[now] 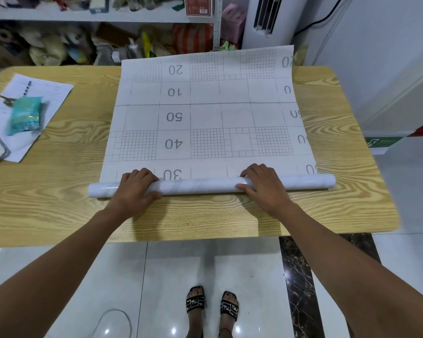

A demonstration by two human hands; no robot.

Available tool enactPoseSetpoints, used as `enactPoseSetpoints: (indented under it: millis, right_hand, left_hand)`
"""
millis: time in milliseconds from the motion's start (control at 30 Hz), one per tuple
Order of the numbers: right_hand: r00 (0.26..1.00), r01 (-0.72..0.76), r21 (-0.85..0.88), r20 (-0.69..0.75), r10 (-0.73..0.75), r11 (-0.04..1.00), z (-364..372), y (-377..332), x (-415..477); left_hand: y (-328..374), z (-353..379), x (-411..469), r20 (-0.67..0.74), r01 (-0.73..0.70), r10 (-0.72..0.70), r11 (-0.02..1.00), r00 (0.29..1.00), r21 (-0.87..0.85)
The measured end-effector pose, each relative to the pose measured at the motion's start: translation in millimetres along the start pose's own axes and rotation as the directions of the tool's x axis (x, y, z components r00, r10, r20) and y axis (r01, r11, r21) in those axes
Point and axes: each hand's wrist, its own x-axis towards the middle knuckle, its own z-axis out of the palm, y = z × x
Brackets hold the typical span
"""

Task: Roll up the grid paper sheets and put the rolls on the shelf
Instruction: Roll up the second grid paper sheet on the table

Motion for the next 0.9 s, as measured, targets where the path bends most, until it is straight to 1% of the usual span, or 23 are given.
enactPoseSetpoints:
  millis: [167, 300, 433, 533, 633, 767, 900]
  right_hand:
    - [1.000, 0.007, -0.004, 0.004, -0.007, 1.000, 1.5, 0.1, -3.7]
    - [1.000, 0.012, -0.020, 0.009, -0.012, 1.000, 0.9, -0.1, -3.5]
    - [1.000, 0.019, -0.014, 0.003, -0.019, 1.000, 1.8, -2.3, -5.2]
    - [0.999, 0.019, 0.028, -0.030, -0.019, 0.999, 2.3, -3.1, -6.3]
    - [0.999, 0.013, 0.066, -0.040, -0.011, 0.998, 2.4, -3.1, -6.4]
    - [0.999, 0.028, 0.054, -0.030, -0.027, 0.998, 2.6, -1.5, -5.3]
    - [0.999, 0.038, 0.018, -0.020, -0.037, 0.999, 2.3, 0.4, -5.7]
  left_hand:
    - [-0.4, 3.2, -0.5, -0.019, 0.011, -0.011, 1.000, 1.000, 0.009]
    - [1.4, 4.0, -2.7, -0.002, 0.006, -0.006, 1.000, 1.000, 0.001]
    - [3.4, 6.4, -4.3, -0.026, 0.044, -0.046, 0.998, 0.999, -0.053]
    - [4.4, 9.3, -4.5, -0.062, 0.059, -0.065, 0.994, 0.996, -0.087]
    - [3.6, 11.4, -4.7, -0.079, 0.064, -0.070, 0.995, 0.994, -0.075]
    - [2.2, 12.3, -5.2, -0.075, 0.099, -0.101, 0.995, 0.992, -0.021]
    - [2.2, 14.5, -7.8, -0.073, 0.042, -0.043, 0.999, 0.996, -0.012]
